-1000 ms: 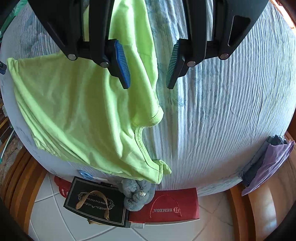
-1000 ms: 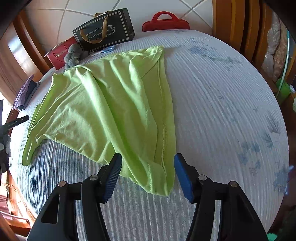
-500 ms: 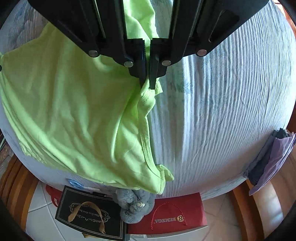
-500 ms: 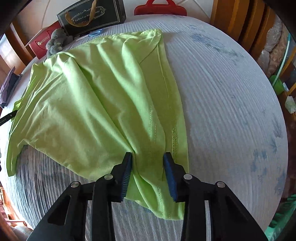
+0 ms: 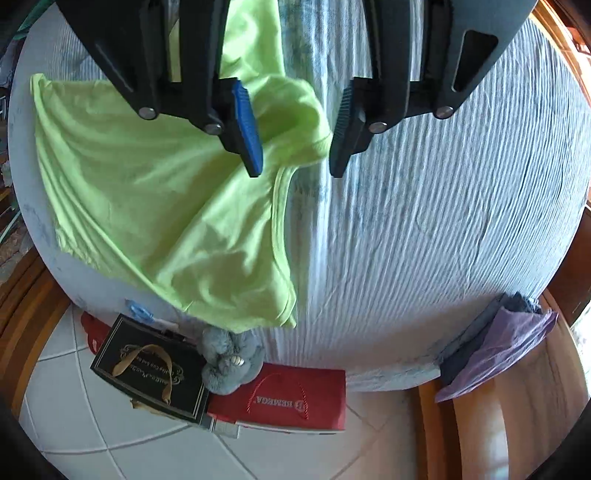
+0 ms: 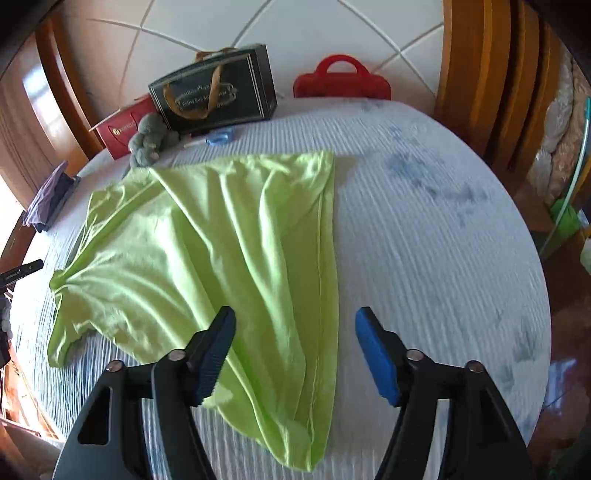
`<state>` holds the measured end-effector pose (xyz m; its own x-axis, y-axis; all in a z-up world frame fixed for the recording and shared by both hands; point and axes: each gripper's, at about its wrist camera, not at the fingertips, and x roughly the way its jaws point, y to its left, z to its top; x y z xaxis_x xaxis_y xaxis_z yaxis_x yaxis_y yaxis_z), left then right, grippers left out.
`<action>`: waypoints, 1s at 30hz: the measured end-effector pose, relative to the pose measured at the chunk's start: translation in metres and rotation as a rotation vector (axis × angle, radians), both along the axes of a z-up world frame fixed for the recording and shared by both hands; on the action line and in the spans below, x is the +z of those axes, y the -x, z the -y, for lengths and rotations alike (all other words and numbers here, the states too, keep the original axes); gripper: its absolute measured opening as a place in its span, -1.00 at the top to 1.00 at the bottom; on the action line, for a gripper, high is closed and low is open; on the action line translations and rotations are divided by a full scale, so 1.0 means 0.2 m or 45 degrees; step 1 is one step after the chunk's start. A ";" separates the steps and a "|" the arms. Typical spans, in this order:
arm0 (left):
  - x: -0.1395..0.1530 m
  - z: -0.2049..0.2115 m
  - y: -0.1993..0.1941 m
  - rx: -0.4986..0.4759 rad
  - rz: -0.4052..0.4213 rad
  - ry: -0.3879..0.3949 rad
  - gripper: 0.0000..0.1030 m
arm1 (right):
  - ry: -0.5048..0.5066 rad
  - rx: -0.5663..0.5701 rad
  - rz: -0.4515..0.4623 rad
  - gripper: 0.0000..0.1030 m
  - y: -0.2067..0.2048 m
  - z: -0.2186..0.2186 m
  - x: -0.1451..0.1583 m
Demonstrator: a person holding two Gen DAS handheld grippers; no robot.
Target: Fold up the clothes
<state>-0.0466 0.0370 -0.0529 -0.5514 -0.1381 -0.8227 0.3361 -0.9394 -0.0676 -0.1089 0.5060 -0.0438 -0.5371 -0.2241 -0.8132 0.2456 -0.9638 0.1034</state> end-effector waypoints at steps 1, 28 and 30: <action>0.05 -0.01 0.07 -0.022 -0.046 0.012 0.01 | -0.003 0.007 -0.026 -0.74 0.07 0.02 0.03; -0.40 0.07 1.31 -0.259 0.068 0.077 0.01 | -0.065 -0.060 0.182 -0.59 1.13 0.21 -0.32; -0.41 0.04 1.31 -0.298 0.048 0.111 0.22 | -0.109 -0.041 0.218 -0.59 1.16 0.25 -0.37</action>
<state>-0.3093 0.0299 -0.1356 -0.5460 -0.0817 -0.8338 0.1092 -0.9937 0.0259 -0.3412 0.4560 -0.1184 -0.3952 -0.1351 -0.9086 0.2004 -0.9780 0.0582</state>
